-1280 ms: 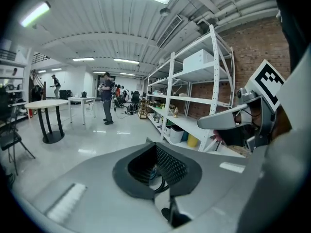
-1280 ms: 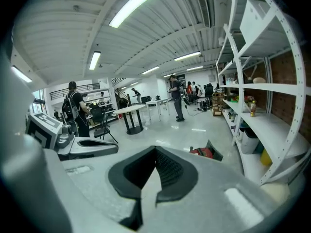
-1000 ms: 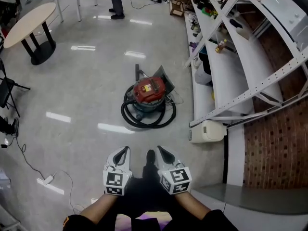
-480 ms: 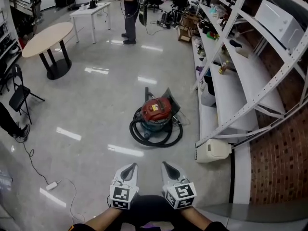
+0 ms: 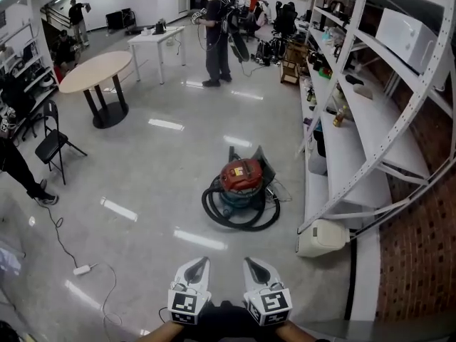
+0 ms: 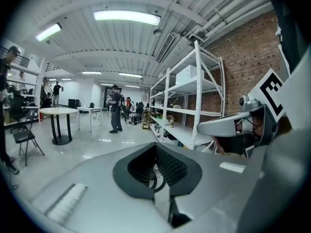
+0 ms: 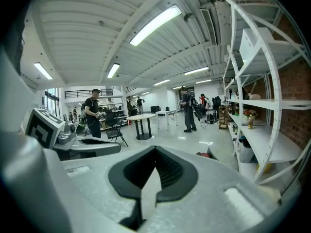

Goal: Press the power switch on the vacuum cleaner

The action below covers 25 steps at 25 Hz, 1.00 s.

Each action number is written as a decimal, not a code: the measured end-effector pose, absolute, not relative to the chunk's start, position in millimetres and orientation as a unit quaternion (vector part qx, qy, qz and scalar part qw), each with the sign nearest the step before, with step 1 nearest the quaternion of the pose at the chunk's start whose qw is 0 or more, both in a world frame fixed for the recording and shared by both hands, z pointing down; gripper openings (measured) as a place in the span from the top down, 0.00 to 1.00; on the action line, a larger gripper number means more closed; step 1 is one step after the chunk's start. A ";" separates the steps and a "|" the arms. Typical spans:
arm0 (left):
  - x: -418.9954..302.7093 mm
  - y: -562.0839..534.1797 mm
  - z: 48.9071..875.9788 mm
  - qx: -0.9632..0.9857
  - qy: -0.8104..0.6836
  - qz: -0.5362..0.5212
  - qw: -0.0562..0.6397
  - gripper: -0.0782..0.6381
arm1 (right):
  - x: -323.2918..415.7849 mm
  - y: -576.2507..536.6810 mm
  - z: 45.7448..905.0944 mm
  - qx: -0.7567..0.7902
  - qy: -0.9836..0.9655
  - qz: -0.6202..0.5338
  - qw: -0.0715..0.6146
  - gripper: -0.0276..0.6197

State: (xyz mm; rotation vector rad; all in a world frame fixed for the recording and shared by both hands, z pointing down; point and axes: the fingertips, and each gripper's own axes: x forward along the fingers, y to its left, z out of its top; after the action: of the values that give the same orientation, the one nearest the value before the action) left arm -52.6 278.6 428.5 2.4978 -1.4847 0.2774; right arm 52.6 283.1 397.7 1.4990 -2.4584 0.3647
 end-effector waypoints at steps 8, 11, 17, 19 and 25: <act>-43.3 320.1 448.1 0.833 -0.527 0.122 0.118 0.87 | 65.3 312.8 408.8 0.497 -0.850 0.118 0.128 0.97; -46.7 317.4 443.0 0.827 -0.540 0.117 0.102 0.87 | 67.5 312.6 409.0 0.495 -0.853 0.115 0.121 0.97; -46.3 319.8 437.0 0.822 -0.550 0.110 0.098 0.87 | 63.5 313.0 401.6 0.485 -0.860 0.109 0.112 0.97; -42.7 319.2 436.1 0.825 -0.547 0.100 0.100 0.87 | 64.6 312.8 402.6 0.483 -0.862 0.107 0.112 0.97; -29.9 316.6 440.2 0.827 -0.545 0.103 0.095 0.87 | 77.7 311.0 399.5 0.488 -0.859 0.108 0.110 0.97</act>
State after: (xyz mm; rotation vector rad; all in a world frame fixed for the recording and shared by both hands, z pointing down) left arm -29.9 316.6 440.2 2.4514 -1.6143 0.3041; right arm 77.7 311.0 399.5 1.4357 -2.5245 0.3165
